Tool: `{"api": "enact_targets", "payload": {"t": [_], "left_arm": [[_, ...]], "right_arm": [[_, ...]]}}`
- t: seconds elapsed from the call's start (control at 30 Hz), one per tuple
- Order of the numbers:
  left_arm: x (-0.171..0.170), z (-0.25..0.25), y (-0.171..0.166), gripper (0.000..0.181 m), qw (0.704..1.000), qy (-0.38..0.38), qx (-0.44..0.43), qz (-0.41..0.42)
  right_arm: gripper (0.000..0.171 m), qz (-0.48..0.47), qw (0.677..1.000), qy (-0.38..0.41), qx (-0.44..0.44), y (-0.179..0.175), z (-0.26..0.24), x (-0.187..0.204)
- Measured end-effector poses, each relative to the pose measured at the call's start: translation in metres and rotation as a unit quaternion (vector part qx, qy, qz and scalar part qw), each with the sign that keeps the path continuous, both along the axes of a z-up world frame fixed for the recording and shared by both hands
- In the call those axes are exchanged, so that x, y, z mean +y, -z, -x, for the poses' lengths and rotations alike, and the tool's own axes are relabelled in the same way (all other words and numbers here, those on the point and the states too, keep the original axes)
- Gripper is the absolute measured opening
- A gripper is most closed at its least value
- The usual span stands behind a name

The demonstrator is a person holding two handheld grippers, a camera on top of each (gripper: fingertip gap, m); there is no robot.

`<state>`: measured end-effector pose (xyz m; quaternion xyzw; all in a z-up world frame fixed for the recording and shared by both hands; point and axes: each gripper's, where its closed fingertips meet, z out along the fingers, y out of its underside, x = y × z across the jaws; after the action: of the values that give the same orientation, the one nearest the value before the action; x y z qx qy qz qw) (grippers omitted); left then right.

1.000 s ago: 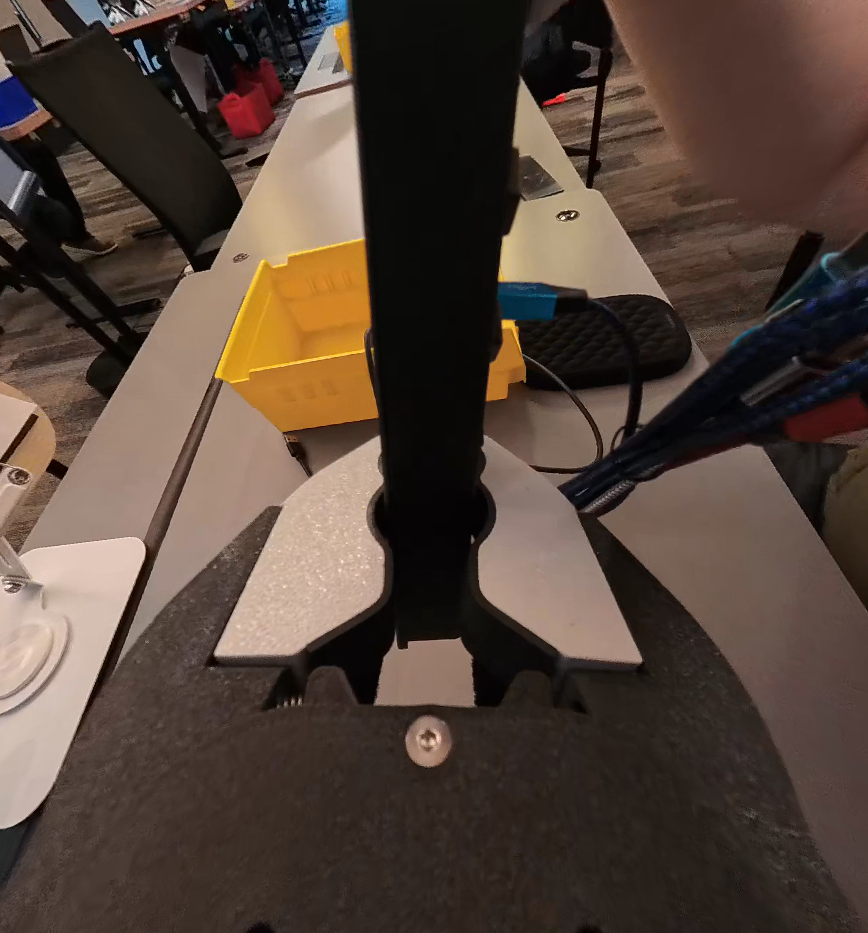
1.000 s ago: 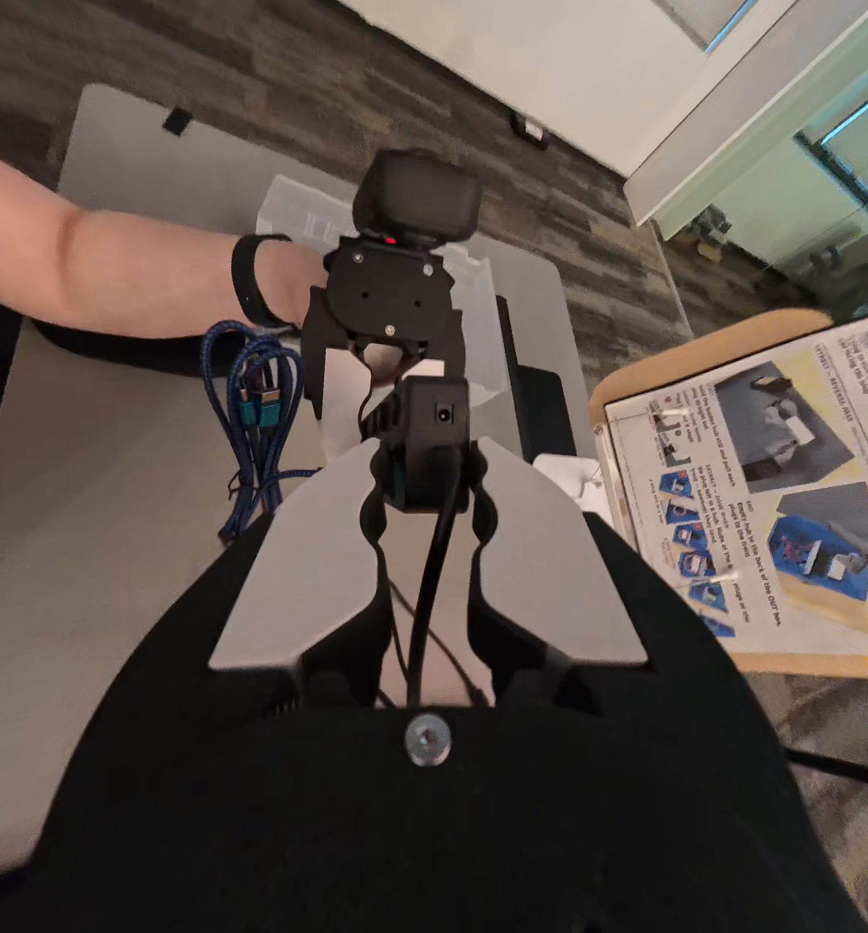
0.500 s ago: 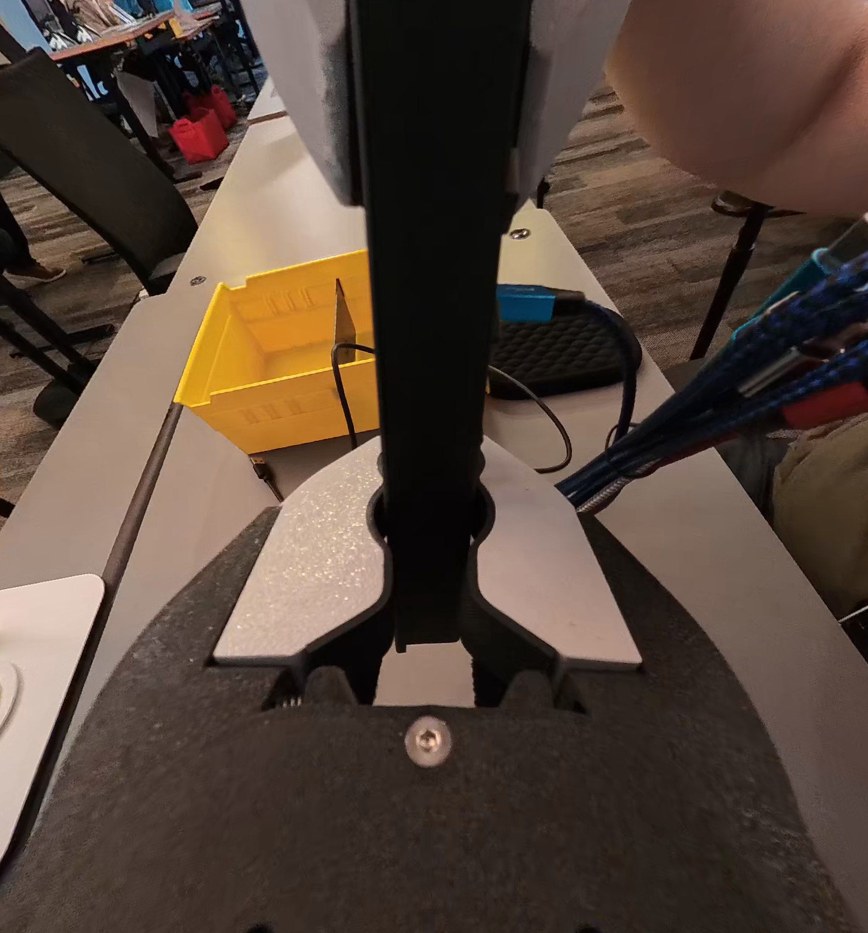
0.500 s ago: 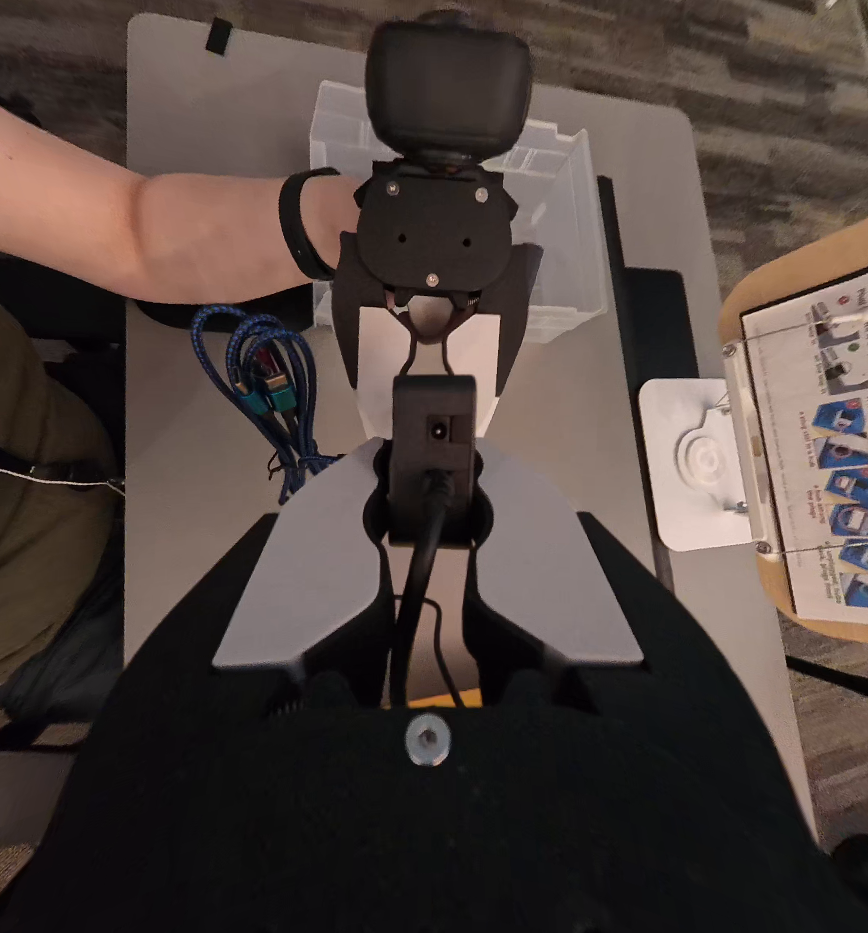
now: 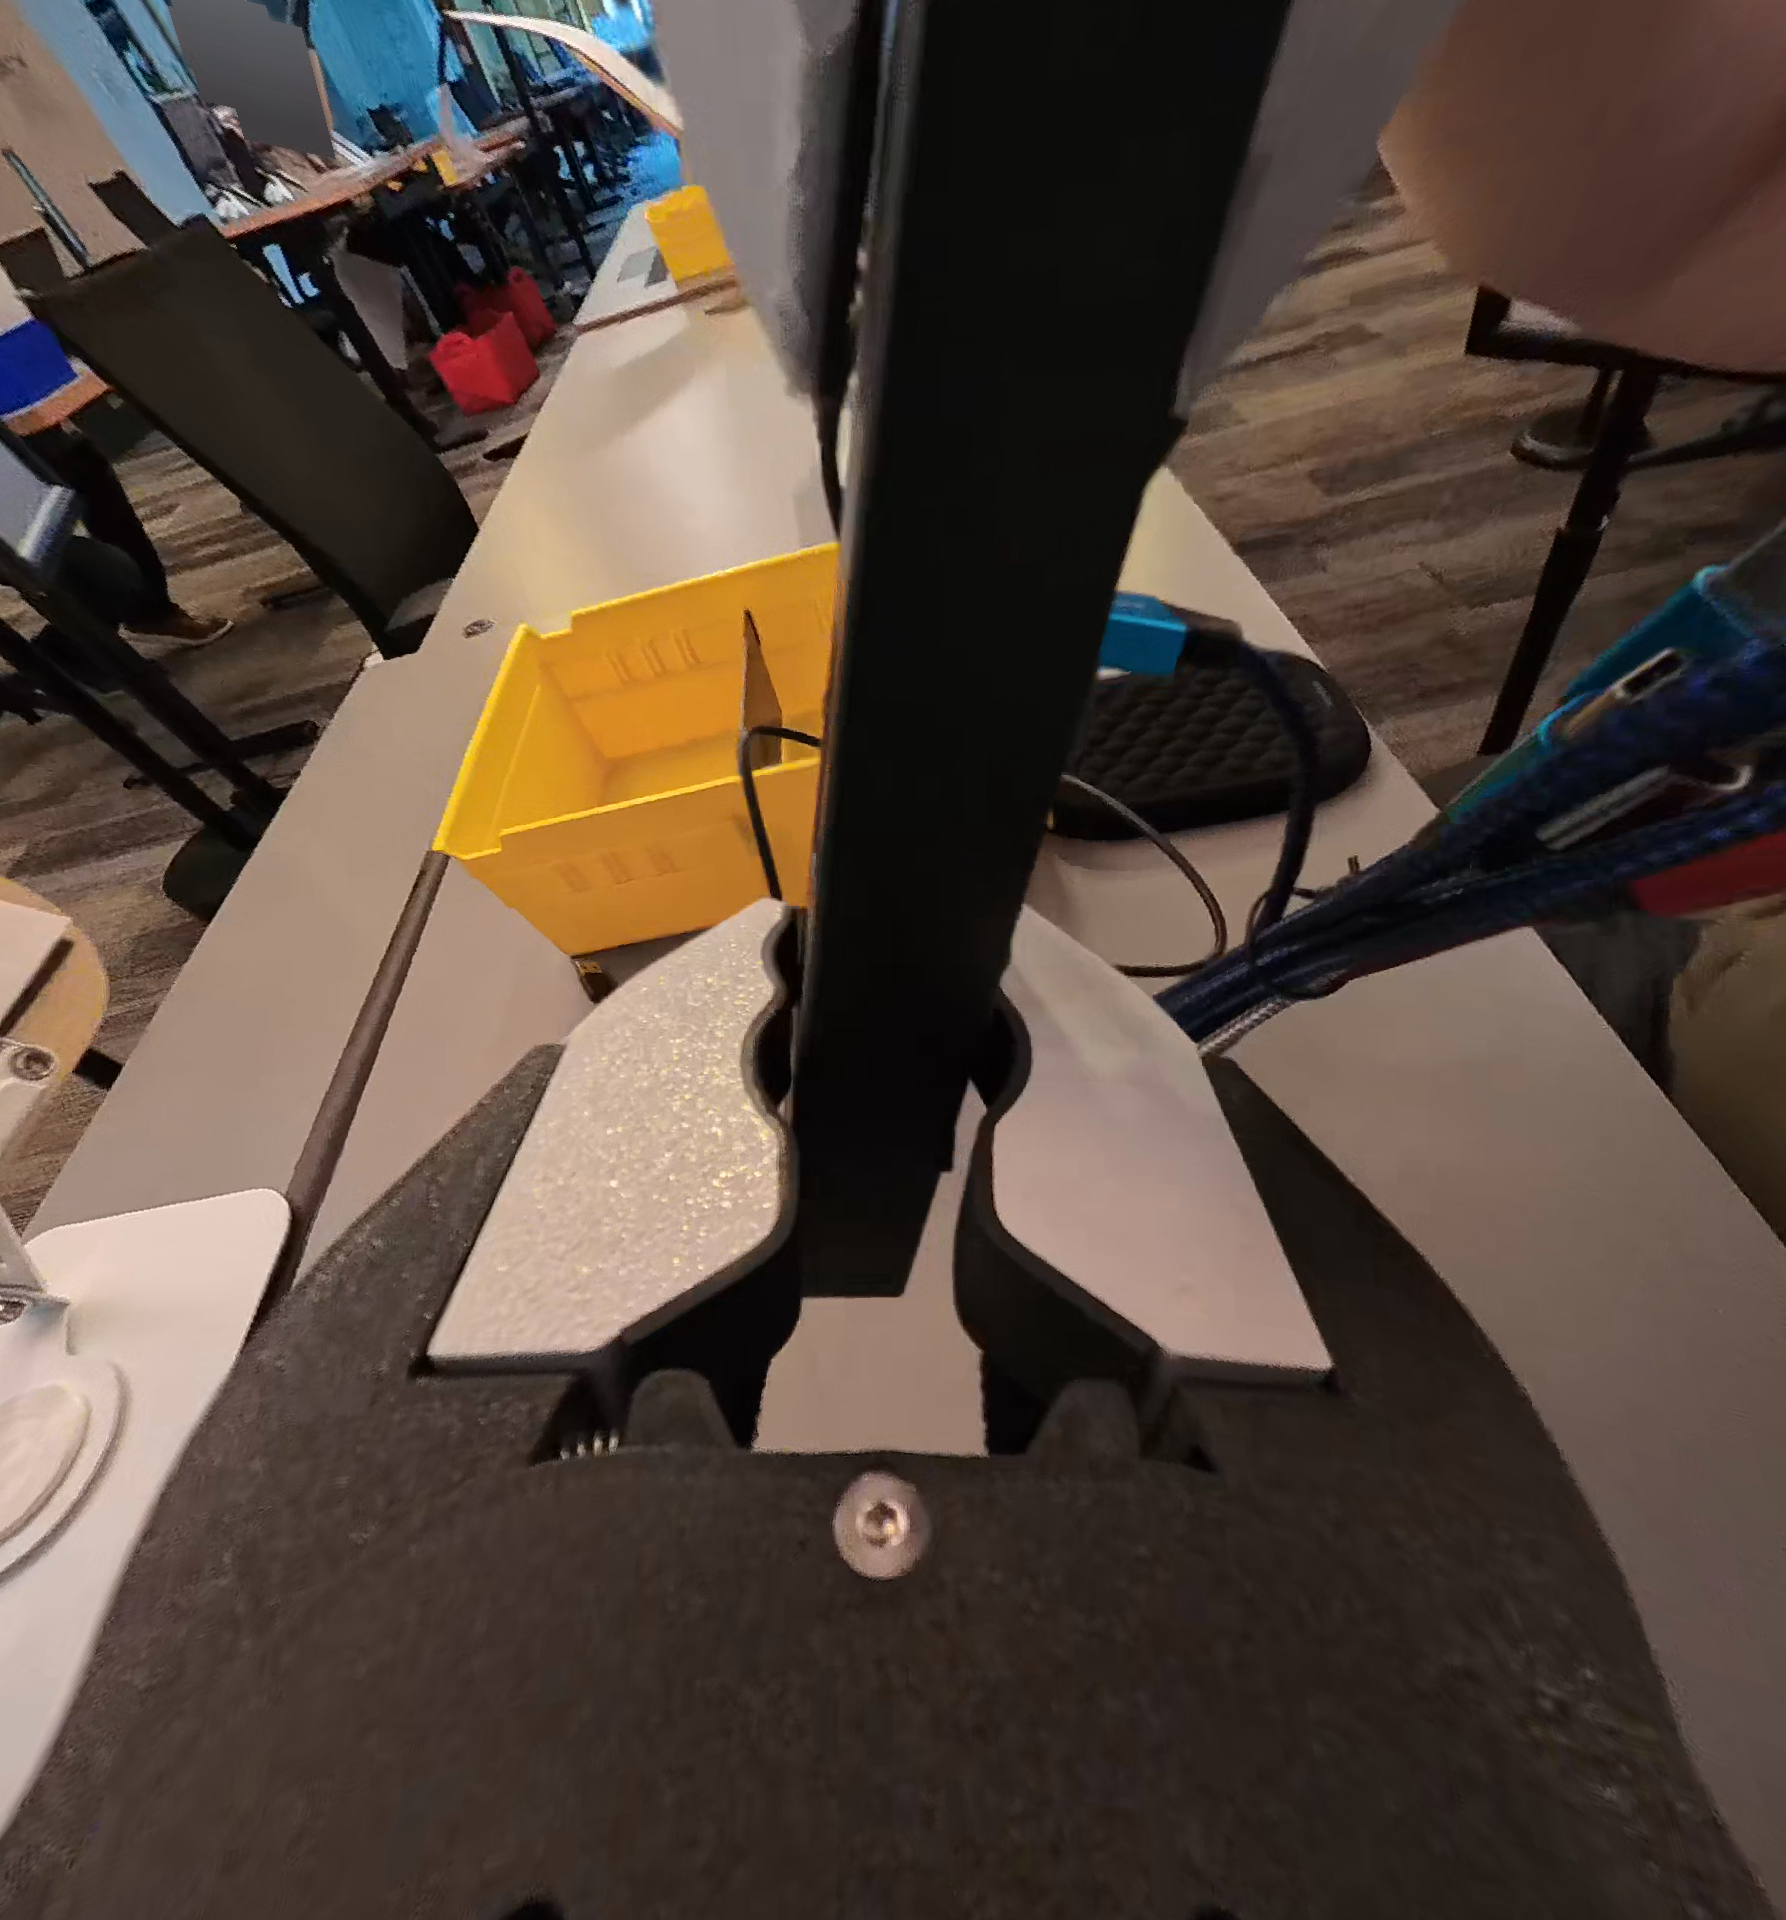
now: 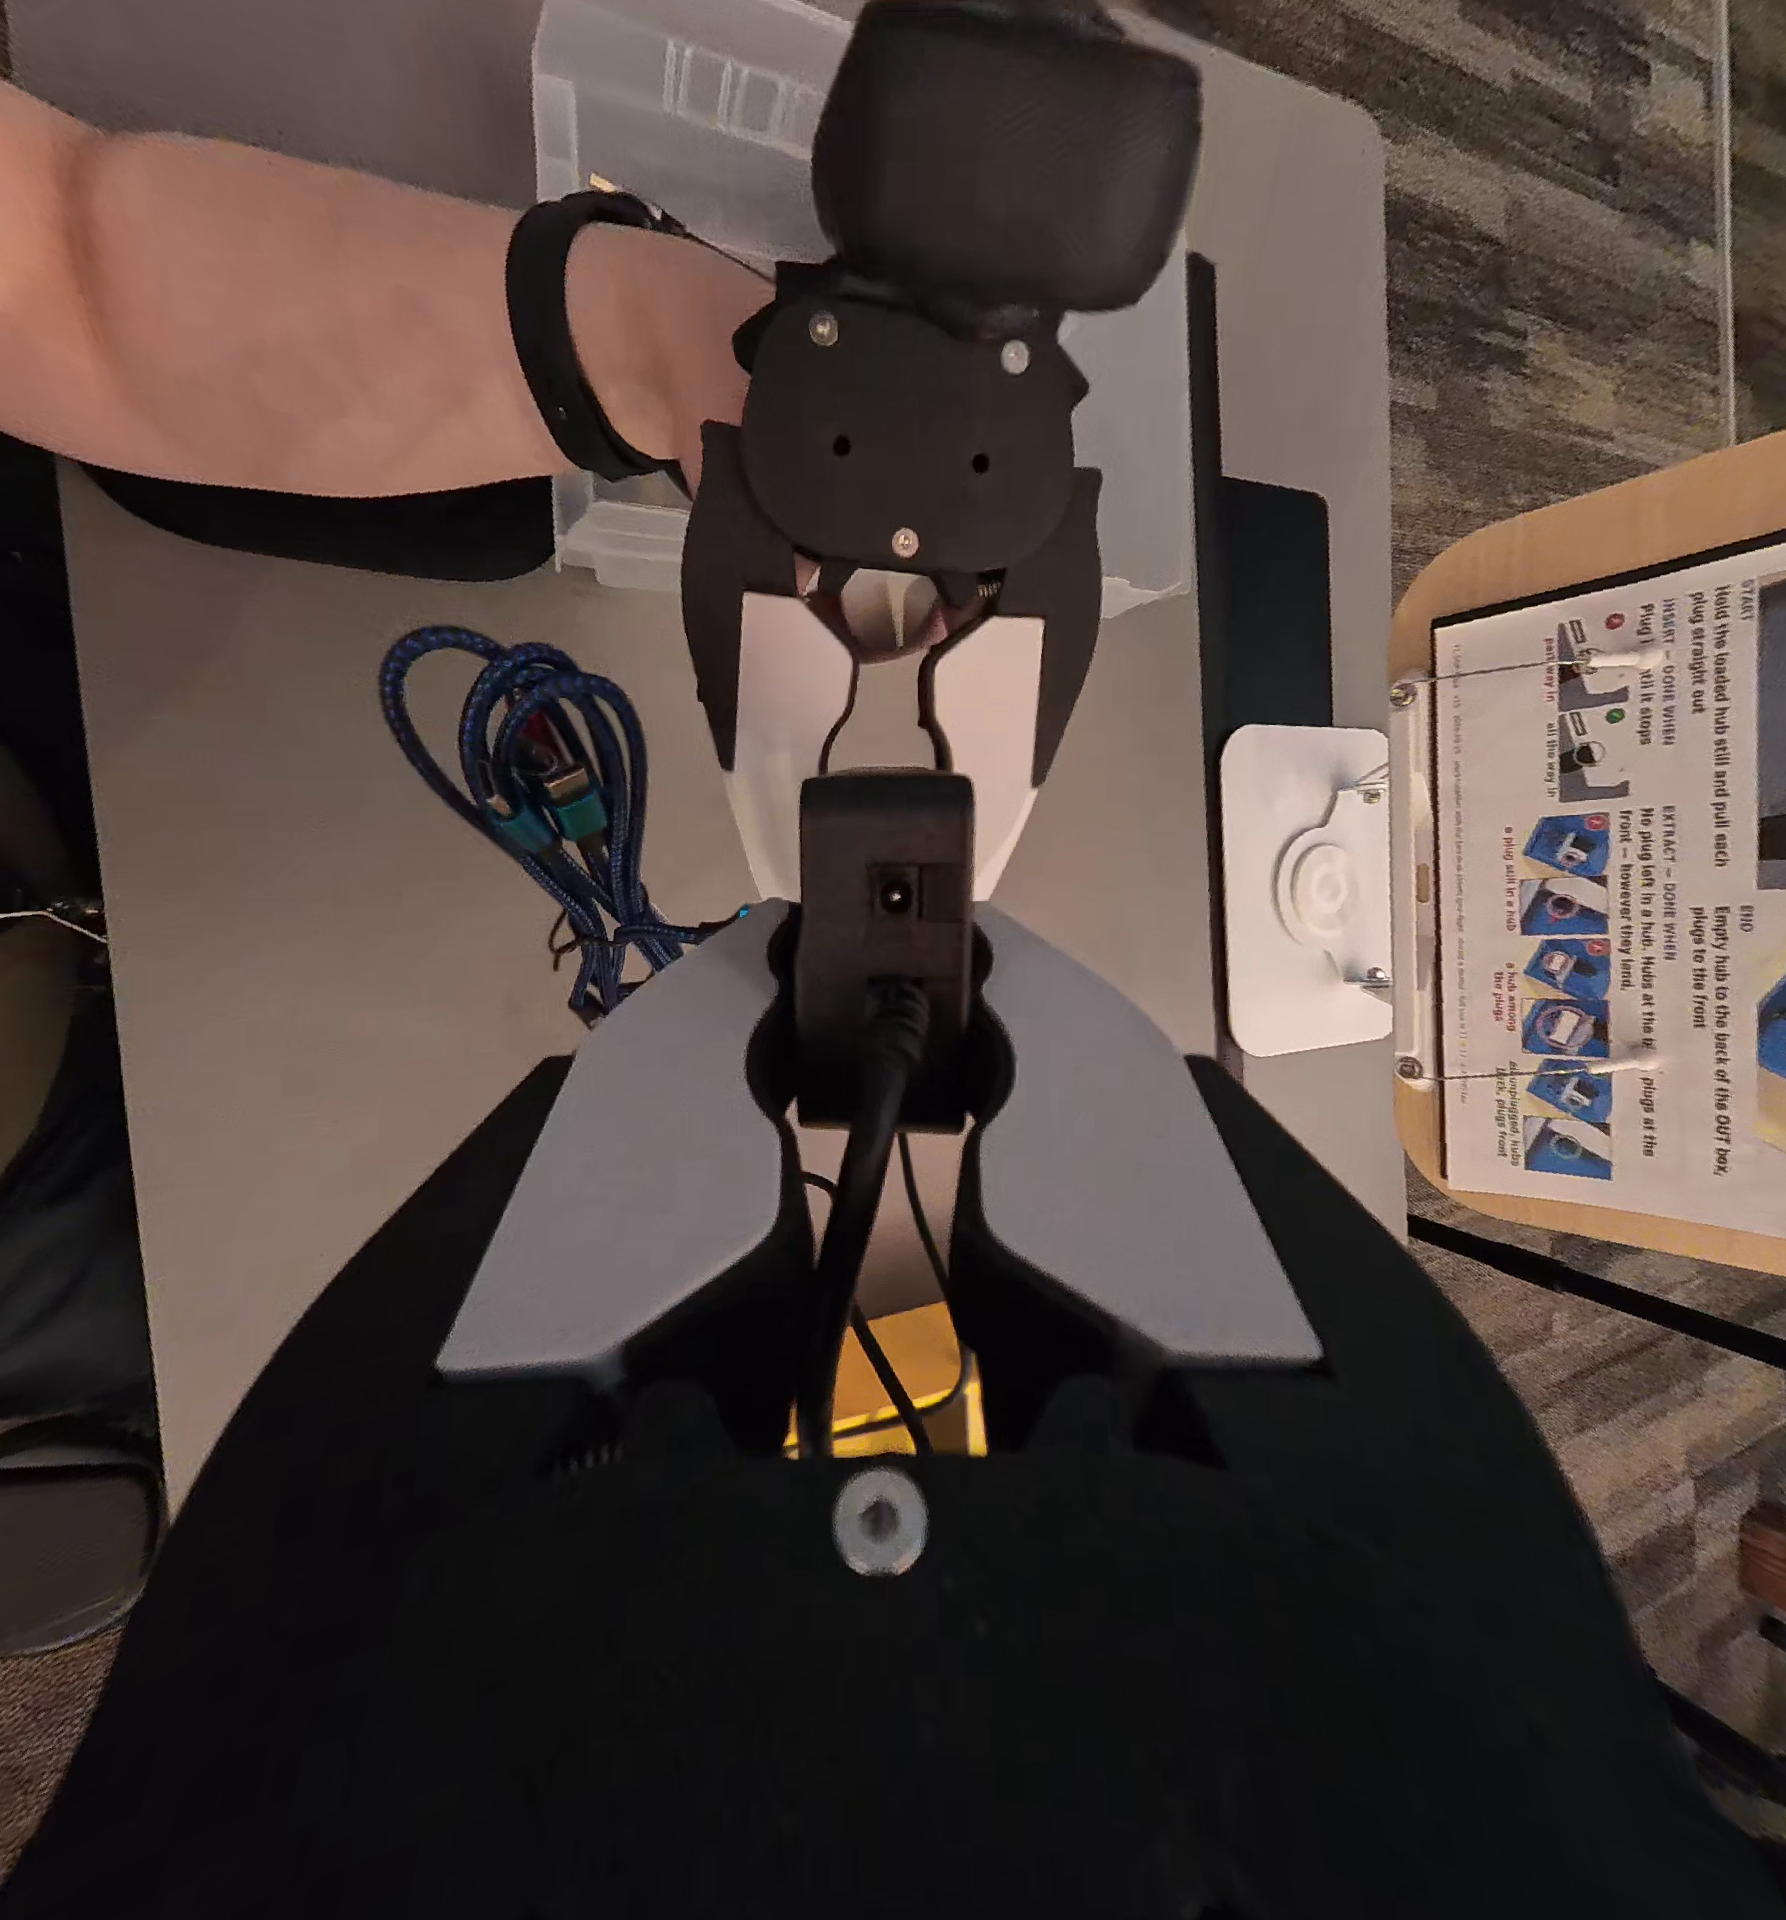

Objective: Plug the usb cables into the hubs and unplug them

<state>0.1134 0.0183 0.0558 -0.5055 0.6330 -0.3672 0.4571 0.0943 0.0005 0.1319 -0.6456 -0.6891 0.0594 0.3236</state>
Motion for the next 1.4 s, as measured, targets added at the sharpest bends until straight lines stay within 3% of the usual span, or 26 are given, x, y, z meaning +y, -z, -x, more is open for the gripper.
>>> {"api": "enact_targets", "payload": {"t": [0.27,0.43,0.67,0.77,1.0,1.1,1.2,1.3,1.33,1.37,1.4], "left_arm": [[0.045,0.037,-0.02,0.031,0.99,-0.122,-0.053,0.036],[0.05,0.04,-0.005,0.036,0.988,-0.143,-0.004,0.058],[0.05,0.014,0.032,0.036,0.982,-0.161,0.097,0.018],[0.048,-0.014,0.052,0.045,0.978,-0.168,0.126,0.002],[0.054,-0.075,0.096,0.047,0.976,-0.193,0.099,-0.03],[0.066,-0.084,0.122,0.043,0.969,-0.221,0.105,-0.04],[0.084,-0.079,0.146,0.026,0.953,-0.252,0.14,-0.095],[0.084,-0.08,0.17,0.026,0.953,-0.244,0.168,-0.06],[0.085,-0.081,0.173,0.019,0.953,-0.244,0.167,-0.058],[0.085,-0.082,0.176,0.0,0.954,-0.239,0.172,-0.06],[0.084,-0.083,0.178,0.0,0.954,-0.233,0.181,-0.056]], "right_arm": [[0.028,-0.039,0.998,0.045,-0.022,-0.032,-0.021,0.019],[0.028,-0.067,0.994,0.077,-0.046,-0.058,-0.04,0.027],[0.028,-0.089,0.985,0.135,-0.059,-0.091,-0.074,0.04],[0.028,-0.085,0.984,0.144,-0.058,-0.096,-0.084,0.038],[0.028,-0.088,0.982,0.156,-0.056,-0.098,-0.111,0.021],[0.028,-0.089,0.982,0.16,-0.053,-0.1,-0.124,0.013],[0.028,-0.091,0.981,0.165,-0.05,-0.101,-0.139,0.006],[0.028,-0.089,0.979,0.174,-0.049,-0.099,-0.157,0.002],[0.028,-0.089,0.979,0.178,-0.047,-0.098,-0.164,0.002],[0.028,-0.088,0.978,0.182,-0.044,-0.097,-0.17,0.001],[0.028,-0.088,0.978,0.185,-0.04,-0.097,-0.177,0.0]]}}
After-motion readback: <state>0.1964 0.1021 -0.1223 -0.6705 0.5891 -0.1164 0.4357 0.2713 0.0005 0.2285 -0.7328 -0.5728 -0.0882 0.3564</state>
